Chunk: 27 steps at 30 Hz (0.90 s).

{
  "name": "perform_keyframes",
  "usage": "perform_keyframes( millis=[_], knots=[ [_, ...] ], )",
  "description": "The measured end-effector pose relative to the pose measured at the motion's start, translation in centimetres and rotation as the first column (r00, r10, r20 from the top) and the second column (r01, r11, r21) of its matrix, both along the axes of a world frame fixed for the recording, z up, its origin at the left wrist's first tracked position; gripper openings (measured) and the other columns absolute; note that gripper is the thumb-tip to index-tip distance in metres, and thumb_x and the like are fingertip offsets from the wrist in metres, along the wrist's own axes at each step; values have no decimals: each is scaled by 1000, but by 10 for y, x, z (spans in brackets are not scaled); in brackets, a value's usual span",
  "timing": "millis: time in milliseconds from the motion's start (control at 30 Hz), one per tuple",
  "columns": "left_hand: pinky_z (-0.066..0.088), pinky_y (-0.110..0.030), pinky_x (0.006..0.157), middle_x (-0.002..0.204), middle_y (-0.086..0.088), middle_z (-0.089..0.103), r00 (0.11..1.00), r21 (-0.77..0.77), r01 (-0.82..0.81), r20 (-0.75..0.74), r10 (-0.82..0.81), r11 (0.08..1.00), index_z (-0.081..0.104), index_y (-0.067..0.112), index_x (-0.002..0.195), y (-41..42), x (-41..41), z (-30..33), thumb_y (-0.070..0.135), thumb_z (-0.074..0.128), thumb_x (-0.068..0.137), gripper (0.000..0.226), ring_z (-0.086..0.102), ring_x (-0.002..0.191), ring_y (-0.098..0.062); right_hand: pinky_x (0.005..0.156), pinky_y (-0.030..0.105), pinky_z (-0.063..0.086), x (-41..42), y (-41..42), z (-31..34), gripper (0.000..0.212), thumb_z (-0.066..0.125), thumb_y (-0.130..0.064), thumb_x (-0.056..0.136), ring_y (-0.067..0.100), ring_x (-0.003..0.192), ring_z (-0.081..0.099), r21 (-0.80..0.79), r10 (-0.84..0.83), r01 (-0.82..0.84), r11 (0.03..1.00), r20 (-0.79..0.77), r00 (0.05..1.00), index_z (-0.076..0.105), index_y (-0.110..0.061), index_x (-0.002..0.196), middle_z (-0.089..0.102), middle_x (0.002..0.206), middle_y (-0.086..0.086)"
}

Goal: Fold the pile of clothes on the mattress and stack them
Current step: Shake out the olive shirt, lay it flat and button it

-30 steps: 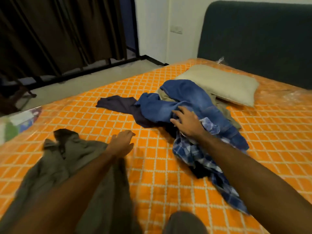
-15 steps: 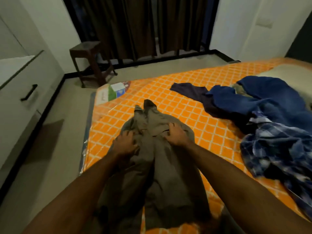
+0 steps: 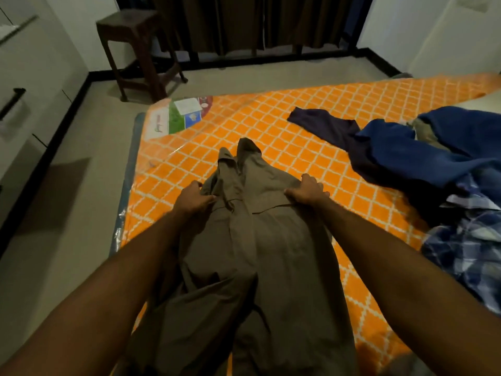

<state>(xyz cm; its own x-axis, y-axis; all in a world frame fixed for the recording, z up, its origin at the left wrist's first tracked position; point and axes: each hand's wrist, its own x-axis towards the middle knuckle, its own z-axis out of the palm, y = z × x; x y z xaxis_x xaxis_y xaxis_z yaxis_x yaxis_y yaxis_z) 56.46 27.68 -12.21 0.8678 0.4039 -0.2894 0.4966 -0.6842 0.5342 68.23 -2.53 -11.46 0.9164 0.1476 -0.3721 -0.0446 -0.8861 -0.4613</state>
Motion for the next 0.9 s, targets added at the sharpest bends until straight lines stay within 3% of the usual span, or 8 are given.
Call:
perform_keyframes(
  millis=[133, 233, 333, 467, 567, 667, 767, 900],
  knots=[
    [34, -34, 68, 103, -22, 66, 993, -37, 16, 115, -12, 999, 63, 8, 90, 9, 26, 5, 20, 67, 89, 12, 61, 95, -32, 67, 32, 50, 43, 0, 10, 39, 78, -14, 84, 28, 91, 62, 118, 122, -100, 988, -193, 974, 65, -1, 119, 68, 106, 16],
    [38, -40, 74, 106, -25, 68, 961, 124, -12, 277, -23, 992, 68, 5, 98, 29, 51, 28, 15, 59, 89, 16, 62, 102, -39, 57, 30, 43, 84, -25, 41, 6, 73, -5, 84, 27, 75, 57, 44, 103, -99, 994, -103, 989, 67, -6, 84, 62, 84, 13],
    [46, -44, 91, 121, -25, 65, 920, 152, -126, 387, 59, 980, 65, 5, 122, 57, 85, 46, 10, 59, 91, 31, 59, 113, -42, 63, 35, 44, 124, -51, 70, 28, 72, -22, 78, 35, 90, 58, -66, 35, -21, 998, 226, 974, 61, -4, 94, 60, 97, 19],
    [42, -55, 103, 143, -24, 40, 974, 266, 68, 193, -122, 962, 40, 6, 146, 41, 89, 45, 23, 63, 91, 62, 45, 129, -45, 101, 53, 40, 104, -45, 53, 81, 73, -43, 85, 46, 133, 38, -124, 74, -42, 991, 272, 959, 33, -5, 146, 36, 145, 24],
    [46, -56, 94, 130, -17, 48, 937, 462, 215, 153, -315, 861, 52, 13, 129, -8, 53, 31, 40, 53, 95, 44, 51, 118, -40, 106, 51, 38, 34, -29, 13, 79, 53, -58, 84, 43, 132, 40, -159, 255, -218, 963, 269, 929, 40, -8, 144, 38, 145, 21],
    [46, -48, 93, 129, -10, 52, 809, 626, 419, 71, -583, 657, 54, 21, 127, -59, -4, 25, 65, 37, 93, 57, 54, 114, -32, 104, 49, 35, -61, -18, -10, 64, 54, -60, 90, 34, 130, 39, -203, 427, -378, 903, 336, 840, 46, -20, 139, 40, 144, 11],
    [45, -46, 88, 135, -7, 47, 700, 626, 587, -72, -711, 514, 48, 31, 135, -83, -54, 24, 81, 30, 86, 72, 51, 114, -30, 104, 49, 33, -140, -11, -17, 81, 40, -81, 84, 30, 130, 37, -251, 605, -550, 796, 321, 729, 44, -26, 143, 39, 146, 6],
    [43, -44, 89, 135, -7, 46, 570, 622, 737, -363, -737, 264, 41, 30, 142, -79, -97, 36, 60, 46, 90, 61, 49, 117, -32, 99, 48, 39, -188, -21, -18, 77, 51, -63, 87, 32, 128, 40, -376, 735, -640, 670, 212, 644, 30, -30, 153, 38, 146, 7]
  ],
)
